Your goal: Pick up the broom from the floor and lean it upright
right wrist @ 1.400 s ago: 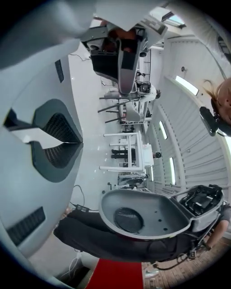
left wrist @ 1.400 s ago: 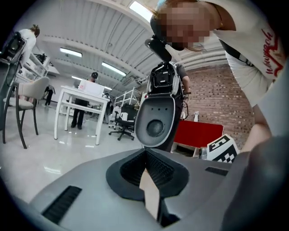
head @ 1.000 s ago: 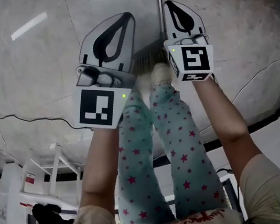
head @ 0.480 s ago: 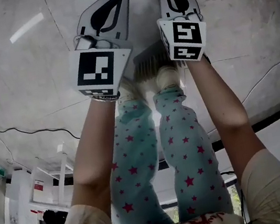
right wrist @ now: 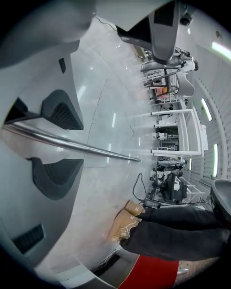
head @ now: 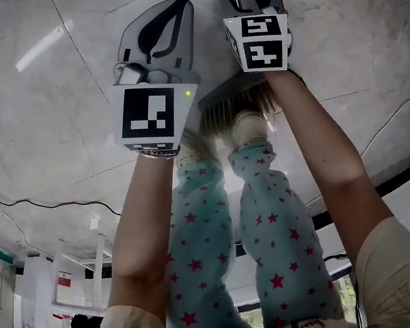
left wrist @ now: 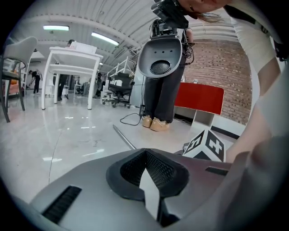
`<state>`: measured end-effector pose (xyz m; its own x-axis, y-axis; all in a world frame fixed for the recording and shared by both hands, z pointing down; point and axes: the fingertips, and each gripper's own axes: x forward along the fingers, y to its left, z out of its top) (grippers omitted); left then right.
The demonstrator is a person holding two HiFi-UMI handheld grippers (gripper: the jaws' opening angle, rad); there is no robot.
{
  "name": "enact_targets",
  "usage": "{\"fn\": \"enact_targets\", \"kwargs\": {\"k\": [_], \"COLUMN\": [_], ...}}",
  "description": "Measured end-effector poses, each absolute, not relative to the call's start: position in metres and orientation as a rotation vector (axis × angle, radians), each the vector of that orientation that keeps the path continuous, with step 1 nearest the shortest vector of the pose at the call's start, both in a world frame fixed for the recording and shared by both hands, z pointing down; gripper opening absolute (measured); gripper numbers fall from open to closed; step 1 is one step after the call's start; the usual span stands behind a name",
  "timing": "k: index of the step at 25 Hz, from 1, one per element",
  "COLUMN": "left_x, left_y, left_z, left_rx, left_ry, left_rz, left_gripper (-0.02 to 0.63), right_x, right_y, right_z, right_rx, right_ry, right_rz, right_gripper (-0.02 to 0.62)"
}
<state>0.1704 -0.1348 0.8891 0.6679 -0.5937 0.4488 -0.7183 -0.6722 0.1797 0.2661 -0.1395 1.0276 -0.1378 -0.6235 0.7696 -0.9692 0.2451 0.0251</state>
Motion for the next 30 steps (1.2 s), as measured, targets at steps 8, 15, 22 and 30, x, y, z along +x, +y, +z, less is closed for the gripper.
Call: {"fn": "enact_targets", "kwargs": {"k": [8,15,22,30], "left_x": [0.150,0.131,0.079,-0.008], "left_y": [-0.141,-0.130,-0.114,-0.109], "left_z": [0.881,0.863,0.800,0.667], "left_rx": [2.507,2.464,2.370,2.212], "left_ry": [-1.111,-1.173,-1.337,-1.640], "left_rz": [0.452,0.410,0.427,0.292], "left_gripper": [0.020,0.020,0.020,0.020], "right_x": [0.265,0.246,0.182,0.066], "right_y": [-0.135,-0.140,-0.131,-0.136], "right_z": [1.061,1.033,0.911,0.747], "right_rx": [1.380,1.426,1.387,1.203], "right_ry": [-1.808,-1.849,-2.074,-2.376], "right_rz": [0.800,0.853,0.669,0.417], "right_gripper": [0.156,0.101,0.100,0.100]}}
